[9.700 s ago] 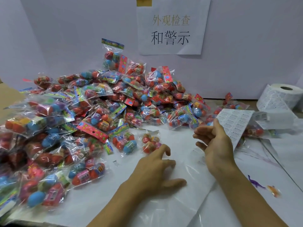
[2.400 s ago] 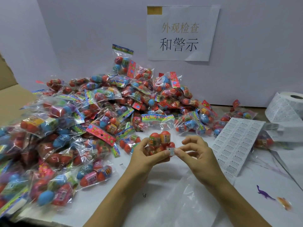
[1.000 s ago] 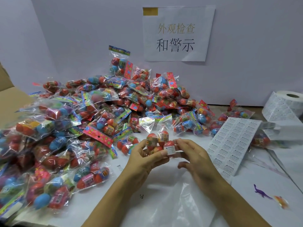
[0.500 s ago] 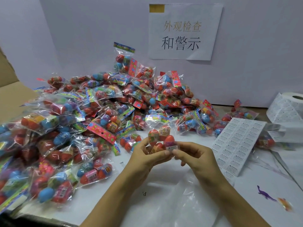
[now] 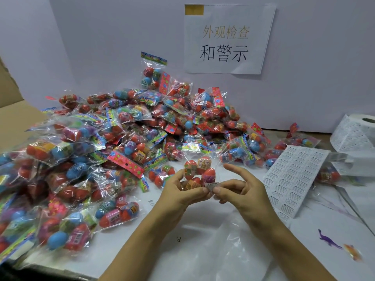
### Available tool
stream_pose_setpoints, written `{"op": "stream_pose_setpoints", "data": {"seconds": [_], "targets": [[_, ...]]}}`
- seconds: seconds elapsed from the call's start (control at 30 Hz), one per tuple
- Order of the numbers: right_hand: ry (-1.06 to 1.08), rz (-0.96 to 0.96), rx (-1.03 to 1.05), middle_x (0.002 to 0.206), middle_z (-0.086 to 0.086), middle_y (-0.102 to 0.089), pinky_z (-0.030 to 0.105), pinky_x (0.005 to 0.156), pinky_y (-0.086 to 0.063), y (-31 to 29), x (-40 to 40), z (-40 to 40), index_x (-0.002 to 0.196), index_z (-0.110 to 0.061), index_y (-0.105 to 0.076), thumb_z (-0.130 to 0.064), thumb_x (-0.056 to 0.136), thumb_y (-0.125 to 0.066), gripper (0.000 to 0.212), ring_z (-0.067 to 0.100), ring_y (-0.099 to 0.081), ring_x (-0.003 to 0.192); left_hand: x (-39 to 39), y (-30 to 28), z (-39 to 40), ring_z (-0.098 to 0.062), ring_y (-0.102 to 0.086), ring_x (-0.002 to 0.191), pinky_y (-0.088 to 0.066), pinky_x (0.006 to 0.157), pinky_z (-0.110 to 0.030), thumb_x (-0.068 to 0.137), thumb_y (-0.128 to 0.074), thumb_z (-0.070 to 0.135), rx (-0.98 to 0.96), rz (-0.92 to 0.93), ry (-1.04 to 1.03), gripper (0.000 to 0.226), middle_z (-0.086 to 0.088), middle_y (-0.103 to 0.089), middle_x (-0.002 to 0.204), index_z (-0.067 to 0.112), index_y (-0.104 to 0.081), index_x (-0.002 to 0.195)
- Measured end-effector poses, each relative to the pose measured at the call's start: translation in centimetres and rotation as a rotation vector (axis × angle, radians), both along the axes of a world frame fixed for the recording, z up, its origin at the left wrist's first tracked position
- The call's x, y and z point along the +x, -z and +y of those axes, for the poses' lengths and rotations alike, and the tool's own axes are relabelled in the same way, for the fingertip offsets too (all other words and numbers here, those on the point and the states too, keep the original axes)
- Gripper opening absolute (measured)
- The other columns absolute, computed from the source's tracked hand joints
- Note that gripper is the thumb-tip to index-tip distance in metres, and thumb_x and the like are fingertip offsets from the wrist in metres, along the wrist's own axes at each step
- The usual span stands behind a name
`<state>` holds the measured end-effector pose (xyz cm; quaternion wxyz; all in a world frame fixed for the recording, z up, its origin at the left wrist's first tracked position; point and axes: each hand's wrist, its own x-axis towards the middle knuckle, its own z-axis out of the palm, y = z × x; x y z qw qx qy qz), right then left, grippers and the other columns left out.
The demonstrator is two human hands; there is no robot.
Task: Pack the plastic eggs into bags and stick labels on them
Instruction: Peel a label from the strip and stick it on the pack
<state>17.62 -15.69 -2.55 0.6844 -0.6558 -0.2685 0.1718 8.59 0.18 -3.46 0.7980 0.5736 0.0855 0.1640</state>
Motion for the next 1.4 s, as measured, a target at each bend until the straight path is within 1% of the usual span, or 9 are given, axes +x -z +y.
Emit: {"op": "stream_pose_setpoints", "data": {"seconds": [0.27, 0.43, 0.67, 0.87, 1.07, 1.17, 1.23, 1.3, 1.4], "targets": [[-0.005, -0.045, -0.021, 0.083, 0.008, -0.078, 0.022, 0.064, -0.055, -0.1, -0.1, -0.3, 0.134, -0.025, -0.053, 0.002, 0.087, -0.072, 0.057, 0.023, -0.075, 0.075, -0.2, 0.0, -0.1, -0.036, -0.074, 0.100, -0.060, 0.080, -0.033, 0.074, -0.080, 0.003, 0.029, -0.018, 0.000, 0.053, -0.020, -0.076, 0.108, 0.016, -0.064, 0.122], [0.041, -0.084, -0.016, 0.077, 0.008, -0.077, 0.022, 0.062, -0.055, -0.3, -0.6, -0.1, 0.131, -0.029, -0.053, -0.035, 0.074, -0.079, 0.063, 0.021, -0.074, 0.070, -0.3, -0.2, -0.4, -0.036, -0.074, 0.101, -0.061, 0.079, -0.033, 0.078, -0.086, 0.016, 0.073, -0.020, -0.020, 0.039, -0.016, -0.076, 0.111, 0.030, -0.074, 0.112], [0.067, -0.137, 0.012, 0.075, 0.007, -0.077, 0.021, 0.064, -0.055, 0.2, -0.3, 0.1, 0.128, -0.040, -0.051, -0.005, 0.089, -0.074, 0.057, 0.015, -0.072, 0.065, 0.0, -0.1, -0.3, -0.035, -0.075, 0.095, -0.061, 0.077, -0.032, 0.076, -0.083, 0.014, 0.041, 0.014, -0.036, 0.045, -0.019, -0.077, 0.105, 0.016, -0.068, 0.119], [0.084, -0.195, -0.024, 0.074, 0.003, -0.077, 0.021, 0.065, -0.057, 0.3, -0.3, -0.2, 0.133, -0.034, -0.049, -0.001, 0.094, -0.064, 0.054, 0.013, -0.072, 0.068, 0.1, 0.2, -0.1, -0.034, -0.075, 0.095, -0.061, 0.078, -0.032, 0.077, -0.078, 0.011, 0.019, 0.016, -0.020, 0.045, -0.020, -0.076, 0.105, 0.012, -0.065, 0.121], [0.109, -0.218, 0.047, 0.077, 0.005, -0.075, 0.023, 0.065, -0.056, 0.3, -0.5, -0.2, 0.128, -0.040, -0.050, -0.012, 0.092, -0.072, 0.051, 0.016, -0.072, 0.073, 0.0, 0.4, -0.2, -0.040, -0.073, 0.101, -0.060, 0.081, -0.035, 0.072, -0.084, 0.005, 0.069, 0.002, -0.021, 0.058, -0.021, -0.075, 0.106, 0.010, -0.062, 0.125], [0.081, -0.212, 0.023, 0.081, 0.002, -0.074, 0.025, 0.068, -0.057, 0.2, -0.5, -0.1, 0.129, -0.045, -0.047, -0.024, 0.080, -0.085, 0.065, 0.014, -0.072, 0.076, 0.0, 0.4, -0.2, -0.036, -0.074, 0.098, -0.060, 0.081, -0.034, 0.073, -0.079, 0.002, 0.072, 0.006, -0.026, 0.056, -0.020, -0.076, 0.105, 0.010, -0.061, 0.125], [0.047, -0.243, -0.029, 0.083, 0.000, -0.073, 0.029, 0.071, -0.059, 0.5, -0.4, 0.0, 0.132, -0.046, -0.044, -0.013, 0.080, -0.084, 0.072, 0.015, -0.071, 0.076, 0.0, 0.4, -0.1, -0.032, -0.075, 0.094, -0.060, 0.078, -0.032, 0.074, -0.076, 0.002, 0.073, 0.001, -0.031, 0.054, -0.018, -0.077, 0.103, 0.011, -0.061, 0.125], [0.034, -0.258, -0.046, 0.083, 0.000, -0.072, 0.031, 0.074, -0.058, 0.7, -0.4, 0.1, 0.132, -0.044, -0.045, -0.002, 0.085, -0.075, 0.070, 0.017, -0.069, 0.076, 0.0, 0.3, -0.1, -0.032, -0.075, 0.097, -0.060, 0.076, -0.033, 0.075, -0.079, 0.008, 0.046, -0.004, -0.022, 0.054, -0.018, -0.076, 0.106, 0.013, -0.061, 0.125], [0.026, -0.267, -0.049, 0.080, 0.002, -0.071, 0.029, 0.074, -0.057, 0.8, -0.1, 0.0, 0.128, -0.040, -0.049, -0.013, 0.079, -0.060, 0.058, 0.016, -0.068, 0.081, -0.1, -0.1, -0.3, -0.029, -0.074, 0.104, -0.061, 0.076, -0.038, 0.076, -0.085, 0.032, 0.014, 0.037, -0.048, 0.050, -0.013, -0.075, 0.112, 0.020, -0.066, 0.121]]}}
